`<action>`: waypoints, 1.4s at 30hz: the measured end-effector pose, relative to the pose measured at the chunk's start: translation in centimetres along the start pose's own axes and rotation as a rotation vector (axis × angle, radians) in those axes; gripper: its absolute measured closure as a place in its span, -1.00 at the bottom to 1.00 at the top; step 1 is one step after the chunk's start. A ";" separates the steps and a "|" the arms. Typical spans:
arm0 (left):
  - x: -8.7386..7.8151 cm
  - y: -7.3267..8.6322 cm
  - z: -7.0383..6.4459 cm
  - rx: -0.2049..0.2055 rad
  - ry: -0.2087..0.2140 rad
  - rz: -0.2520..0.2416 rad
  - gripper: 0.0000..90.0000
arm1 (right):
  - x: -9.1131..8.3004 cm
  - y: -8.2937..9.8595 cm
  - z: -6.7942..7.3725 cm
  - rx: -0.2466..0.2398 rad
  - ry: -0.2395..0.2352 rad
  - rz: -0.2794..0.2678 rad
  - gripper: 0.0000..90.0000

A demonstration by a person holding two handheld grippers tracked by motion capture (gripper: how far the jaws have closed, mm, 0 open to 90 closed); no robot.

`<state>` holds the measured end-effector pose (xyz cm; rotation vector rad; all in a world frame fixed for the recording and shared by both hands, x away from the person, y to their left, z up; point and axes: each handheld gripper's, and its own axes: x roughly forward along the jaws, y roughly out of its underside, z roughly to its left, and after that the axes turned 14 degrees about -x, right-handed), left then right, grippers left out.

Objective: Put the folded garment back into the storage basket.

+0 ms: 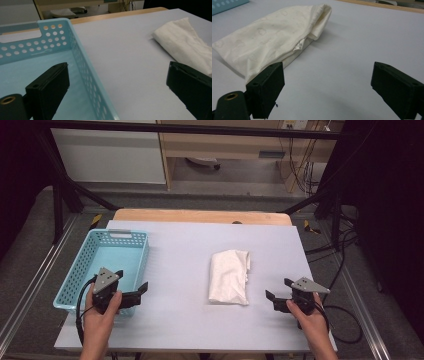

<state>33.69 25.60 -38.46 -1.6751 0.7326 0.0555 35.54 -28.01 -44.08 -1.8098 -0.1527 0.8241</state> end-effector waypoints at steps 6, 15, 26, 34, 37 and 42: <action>0.5 0.1 -1.5 0.019 0.057 -0.005 -0.89 | 0.2 -0.1 0.0 0.000 -0.008 0.008 -0.73; 0.4 0.3 -3.5 0.049 0.113 -0.056 -0.88 | 0.2 0.0 0.3 -0.007 -0.008 0.017 -0.75; 1.7 1.6 -6.2 0.108 0.161 -0.005 -0.90 | 0.3 -0.4 1.1 -0.014 0.000 0.028 -0.78; 2.9 2.2 -7.4 0.130 0.194 0.041 -0.89 | 0.6 -0.5 1.2 -0.010 -0.002 0.040 -0.79; 3.2 2.1 -7.8 0.135 0.224 0.040 -0.89 | 0.5 -0.6 1.3 -0.009 -0.004 0.038 -0.79; 5.2 1.8 -9.4 0.172 0.245 0.066 -0.87 | 0.4 -0.4 1.4 0.008 -0.011 0.040 -0.80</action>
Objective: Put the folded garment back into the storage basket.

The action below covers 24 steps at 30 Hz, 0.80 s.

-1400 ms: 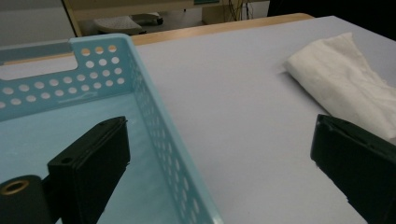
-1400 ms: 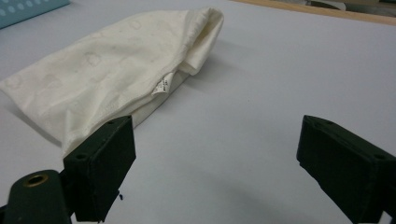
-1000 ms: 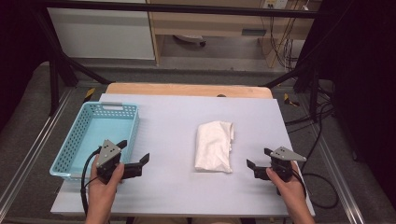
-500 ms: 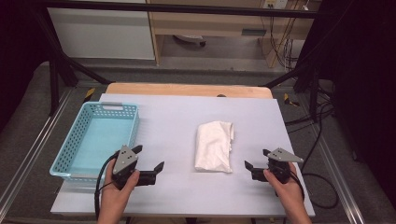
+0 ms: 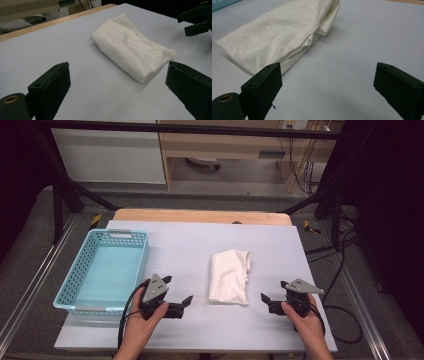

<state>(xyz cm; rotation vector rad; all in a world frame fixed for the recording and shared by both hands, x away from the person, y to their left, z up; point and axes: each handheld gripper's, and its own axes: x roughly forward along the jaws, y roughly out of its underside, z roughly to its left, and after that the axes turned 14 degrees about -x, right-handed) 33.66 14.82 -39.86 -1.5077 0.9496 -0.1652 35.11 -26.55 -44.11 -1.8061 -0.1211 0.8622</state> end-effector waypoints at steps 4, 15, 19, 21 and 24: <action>1.3 -0.1 -0.3 0.014 0.016 0.025 -0.85 | 0.0 0.0 -0.2 0.010 0.003 -0.005 -0.80; 5.2 -0.3 -0.6 -0.006 0.056 0.132 -0.81 | 0.2 0.1 -0.1 0.018 -0.006 0.013 -0.81; 6.1 -0.1 -0.8 -0.008 0.058 0.150 -0.81 | 0.2 0.1 -0.1 0.026 -0.001 0.013 -0.81; 6.8 0.6 -1.1 0.002 0.055 0.170 -0.78 | 0.1 0.1 -0.1 0.021 -0.008 0.016 -0.81; 7.3 1.3 -1.8 0.038 0.066 0.215 -0.73 | 0.3 0.0 0.1 0.019 -0.018 0.021 -0.82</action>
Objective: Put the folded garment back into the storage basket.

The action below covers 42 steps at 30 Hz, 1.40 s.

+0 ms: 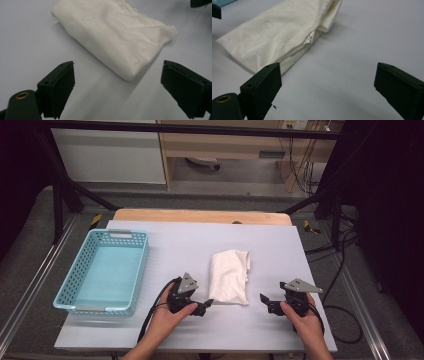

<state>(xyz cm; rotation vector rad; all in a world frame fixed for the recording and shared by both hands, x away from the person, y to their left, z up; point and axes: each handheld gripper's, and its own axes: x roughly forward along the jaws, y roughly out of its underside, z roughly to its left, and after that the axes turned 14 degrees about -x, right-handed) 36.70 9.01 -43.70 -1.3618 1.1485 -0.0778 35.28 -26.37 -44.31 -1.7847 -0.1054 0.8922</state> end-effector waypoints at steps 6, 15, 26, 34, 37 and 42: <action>0.9 0.6 -0.3 0.000 -0.021 0.036 -0.57 | 0.2 -0.1 0.2 -0.001 -0.015 0.014 -0.84; 2.7 1.1 -1.2 0.010 -0.042 0.067 0.08 | 0.2 -0.1 0.3 -0.018 -0.016 0.014 -0.81; 3.2 0.7 -1.3 0.000 -0.034 0.065 0.52 | 0.5 -0.1 0.4 -0.026 -0.018 0.023 -0.81; 3.4 0.6 -1.5 -0.009 -0.048 0.058 0.76 | 0.4 -0.5 0.8 -0.053 -0.011 0.005 -0.78; 3.4 0.6 -1.5 -0.008 -0.045 0.057 0.81 | 0.3 -0.5 0.9 -0.060 -0.016 0.003 -0.78; 3.2 0.7 -1.4 -0.020 -0.039 0.056 0.85 | 0.2 -0.6 0.9 -0.065 -0.026 0.000 -0.78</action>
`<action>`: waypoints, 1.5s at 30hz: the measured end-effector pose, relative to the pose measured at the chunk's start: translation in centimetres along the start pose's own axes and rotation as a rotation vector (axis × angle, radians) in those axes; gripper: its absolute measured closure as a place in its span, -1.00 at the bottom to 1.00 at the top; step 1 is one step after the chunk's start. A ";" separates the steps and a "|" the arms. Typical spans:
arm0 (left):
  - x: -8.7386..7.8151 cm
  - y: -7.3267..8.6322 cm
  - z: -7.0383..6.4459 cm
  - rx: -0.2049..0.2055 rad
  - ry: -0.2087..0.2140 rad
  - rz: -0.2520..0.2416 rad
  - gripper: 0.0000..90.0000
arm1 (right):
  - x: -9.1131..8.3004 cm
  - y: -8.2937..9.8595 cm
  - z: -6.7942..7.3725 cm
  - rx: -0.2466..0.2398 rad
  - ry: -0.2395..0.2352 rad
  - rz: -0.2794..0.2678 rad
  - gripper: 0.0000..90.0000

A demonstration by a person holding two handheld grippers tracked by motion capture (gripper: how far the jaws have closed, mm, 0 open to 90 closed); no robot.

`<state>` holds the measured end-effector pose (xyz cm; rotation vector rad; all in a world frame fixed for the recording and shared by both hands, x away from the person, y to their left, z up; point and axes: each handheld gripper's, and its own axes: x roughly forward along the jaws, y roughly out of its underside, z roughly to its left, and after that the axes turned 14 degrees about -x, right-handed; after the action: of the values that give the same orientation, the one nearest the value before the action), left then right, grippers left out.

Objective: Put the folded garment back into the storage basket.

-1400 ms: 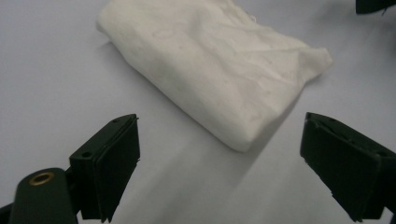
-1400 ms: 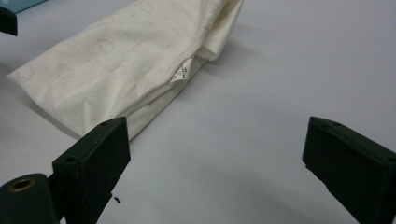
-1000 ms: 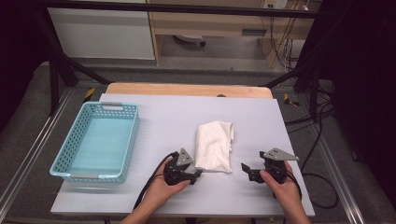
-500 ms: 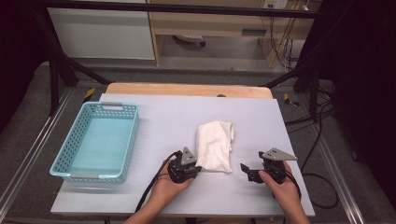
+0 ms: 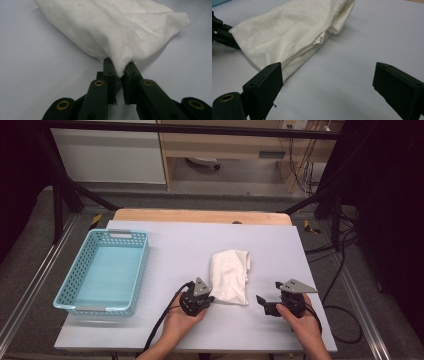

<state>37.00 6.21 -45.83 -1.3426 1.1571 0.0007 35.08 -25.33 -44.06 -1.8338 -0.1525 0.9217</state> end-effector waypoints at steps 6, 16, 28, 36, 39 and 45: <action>-0.2 0.1 0.1 -0.003 0.001 0.002 0.86 | -0.2 -0.5 0.5 -0.021 0.003 -0.026 -0.78; -1.2 0.6 -0.1 0.015 -0.021 0.000 0.86 | -0.2 -1.0 1.7 -0.060 -0.026 -0.024 -0.80; -2.6 1.6 -0.5 0.009 -0.007 0.048 0.86 | 0.3 -2.1 2.7 -0.054 -0.085 -0.023 -0.81; -4.6 2.2 -0.8 0.028 0.007 0.084 0.85 | 0.6 -3.7 4.4 -0.087 -0.119 0.000 -0.79; -5.1 2.4 -1.1 0.040 0.000 0.087 0.85 | 0.8 -3.9 5.0 -0.102 -0.126 0.011 -0.79; -6.0 2.9 -1.4 0.045 0.012 0.104 0.85 | 0.6 -4.4 6.9 -0.137 -0.136 0.021 -0.79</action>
<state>31.40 9.65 -43.86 -1.2429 1.2297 0.0416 32.33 -17.95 -41.91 -1.9011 -0.2876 1.0734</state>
